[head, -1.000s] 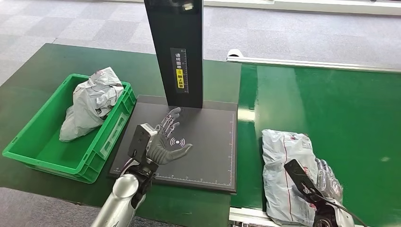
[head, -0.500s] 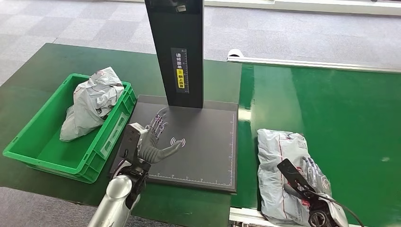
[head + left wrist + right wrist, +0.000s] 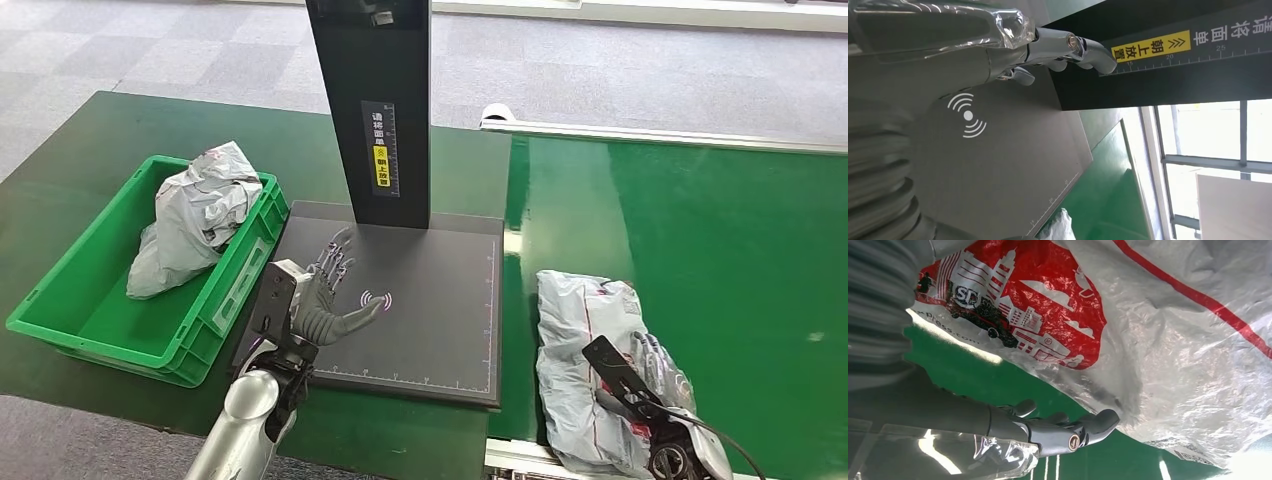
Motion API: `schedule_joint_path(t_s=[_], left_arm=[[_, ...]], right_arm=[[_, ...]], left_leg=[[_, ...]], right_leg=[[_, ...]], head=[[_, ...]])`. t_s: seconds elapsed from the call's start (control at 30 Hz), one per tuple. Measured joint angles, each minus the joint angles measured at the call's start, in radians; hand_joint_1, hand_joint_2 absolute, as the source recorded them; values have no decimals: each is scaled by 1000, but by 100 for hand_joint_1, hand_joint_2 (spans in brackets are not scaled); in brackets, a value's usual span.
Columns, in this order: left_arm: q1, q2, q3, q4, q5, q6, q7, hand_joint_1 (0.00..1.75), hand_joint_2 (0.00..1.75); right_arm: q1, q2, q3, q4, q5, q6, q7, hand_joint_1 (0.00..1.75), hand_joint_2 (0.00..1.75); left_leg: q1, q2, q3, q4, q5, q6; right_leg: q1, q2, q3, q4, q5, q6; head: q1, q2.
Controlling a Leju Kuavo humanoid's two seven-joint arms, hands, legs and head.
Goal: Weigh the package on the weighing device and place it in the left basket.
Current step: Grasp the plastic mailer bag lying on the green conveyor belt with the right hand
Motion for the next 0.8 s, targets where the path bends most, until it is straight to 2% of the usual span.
schedule_joint_path(t_s=[0.27, 0.4, 0.43, 0.5, 0.57, 0.6, 0.7, 0.8], left_arm=[[0, 0, 0, 0, 0, 0, 0, 0, 175], [0, 0, 0, 0, 6, -3, -1, 0, 175], [-1, 1, 0, 3, 17, -7, -4, 0, 175], [-10, 4, -1, 24, 54, -17, -28, 0, 175], [-24, 7, -4, 59, 84, -20, -61, 0, 175], [-29, 8, -6, 74, 91, -19, -71, 0, 175], [-37, 13, -11, 99, 103, -13, -79, 0, 175], [-40, 17, -16, 104, 111, -12, -71, 0, 175]], right_arm=[[-3, 1, 1, 7, 0, 0, 0, 0, 175], [-9, -3, 5, 12, 2, 21, -19, 175, 175], [-22, -14, 17, 24, -1, 61, -57, 175, 175], [-86, -58, 87, 90, -37, 223, -215, 175, 175], [-174, -116, 235, 188, -107, 370, -378, 175, 175], [-210, -141, 322, 229, -140, 400, -420, 175, 175], [-295, -199, 542, 313, -220, 408, -444, 175, 175], [-351, -243, 680, 348, -292, 408, -426, 175, 175]], left_leg=[[0, 0, 0, 0, 0, 0], [0, 0, -1, 0, 0, 0], [0, 1, -2, 0, 0, 0], [0, 3, -5, -1, 0, 0], [0, 5, -3, 0, 0, 0], [0, 5, 0, 0, 1, 0], [1, 2, 4, 1, 2, 2], [1, 4, 4, 1, 2, 1]], right_leg=[[0, 0, 0, 0, 0, 0], [0, 0, 0, 0, 0, 0], [0, 0, 1, 0, 0, 0], [0, 2, 1, 1, 2, -1], [0, 3, 1, 0, 3, -1], [0, 3, 1, 0, 3, -1], [0, 1, 2, 0, 3, -1], [1, 2, 2, 0, 3, -1]], head=[[0, 0], [0, 0], [0, 0], [0, 0], [1, 0], [1, 0], [0, 0], [0, 0]])
